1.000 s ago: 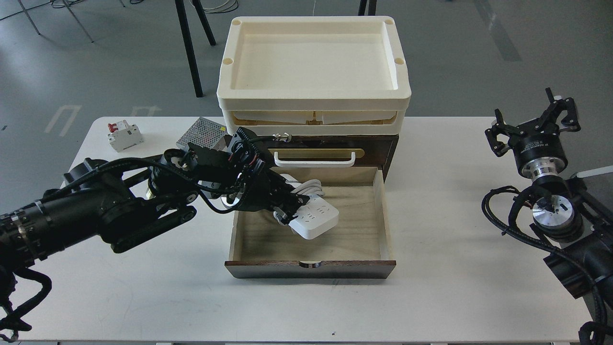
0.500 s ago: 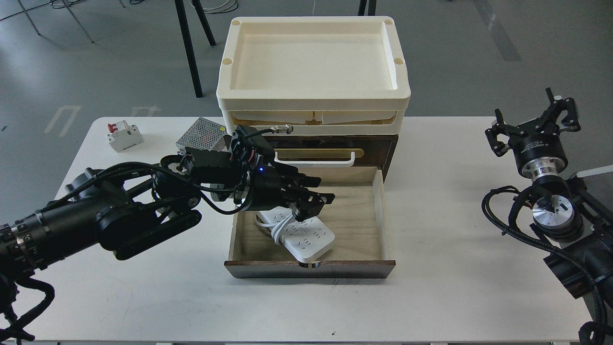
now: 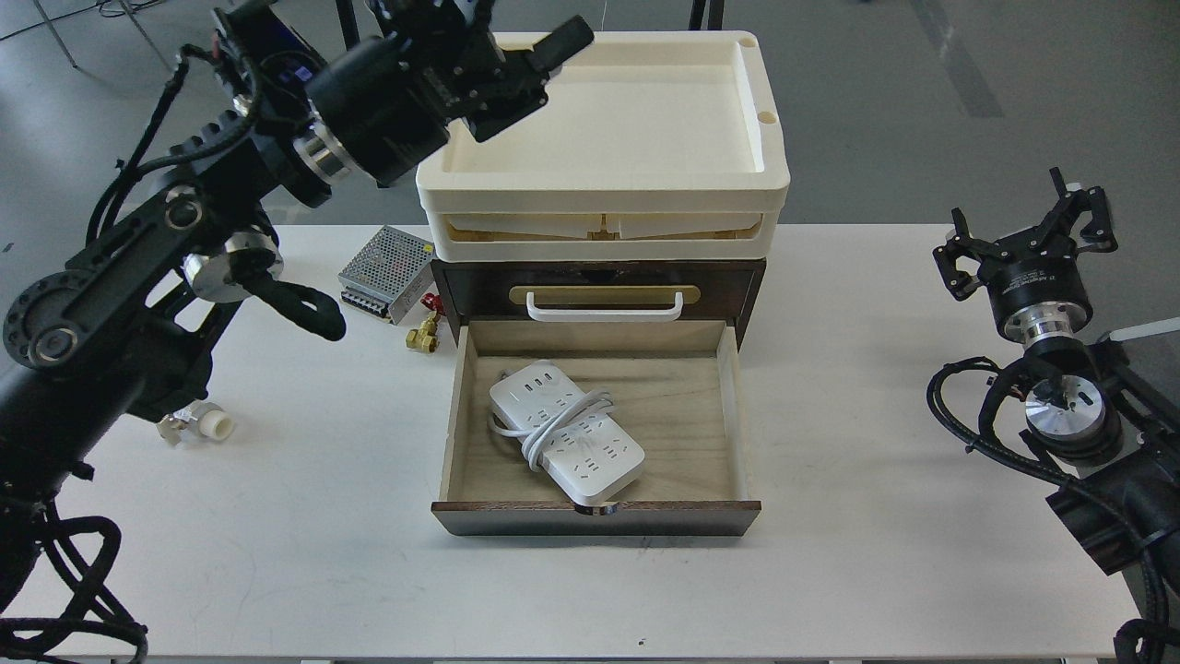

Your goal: Put charging cable into cabinet

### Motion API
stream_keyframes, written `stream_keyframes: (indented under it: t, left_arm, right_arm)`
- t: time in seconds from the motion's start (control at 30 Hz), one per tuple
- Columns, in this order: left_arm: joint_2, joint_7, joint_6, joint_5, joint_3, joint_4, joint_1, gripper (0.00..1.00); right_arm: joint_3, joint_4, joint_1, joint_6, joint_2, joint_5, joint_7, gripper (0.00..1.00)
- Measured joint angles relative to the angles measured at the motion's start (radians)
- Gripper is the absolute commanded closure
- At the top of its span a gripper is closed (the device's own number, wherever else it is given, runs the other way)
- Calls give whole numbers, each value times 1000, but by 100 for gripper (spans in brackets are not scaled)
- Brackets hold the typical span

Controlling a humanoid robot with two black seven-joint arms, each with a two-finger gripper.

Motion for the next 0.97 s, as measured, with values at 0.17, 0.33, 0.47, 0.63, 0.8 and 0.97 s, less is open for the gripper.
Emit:
stream_keyframes:
  t: [0.17, 0.33, 0.47, 0.63, 0.8, 0.97]
  left_arm:
    - [12, -3, -2, -315, -136, 161, 79, 0]
    - [23, 0, -2, -644, -162, 327, 184, 0]
    - [24, 0, -2, -756, -163, 425, 240, 0]
    - [25, 3, -2, -775, -153, 527, 273, 0]
    - [19, 12, -2, -773, -109, 609, 277, 0]
    - [12, 12, -2, -773, -96, 658, 269, 0]
  right_arm:
    - [1, -2, 3, -6, 0, 0, -9, 0]
    - [2, 3, 4, 2, -4, 2, -21, 0]
    - [12, 5, 2, 2, -6, 9, -41, 0]
    - [17, 5, 2, 2, -6, 14, -51, 0]
    - [20, 5, 2, -5, -5, 14, -42, 0]
    - [19, 10, 0, 4, -9, 14, -42, 0]
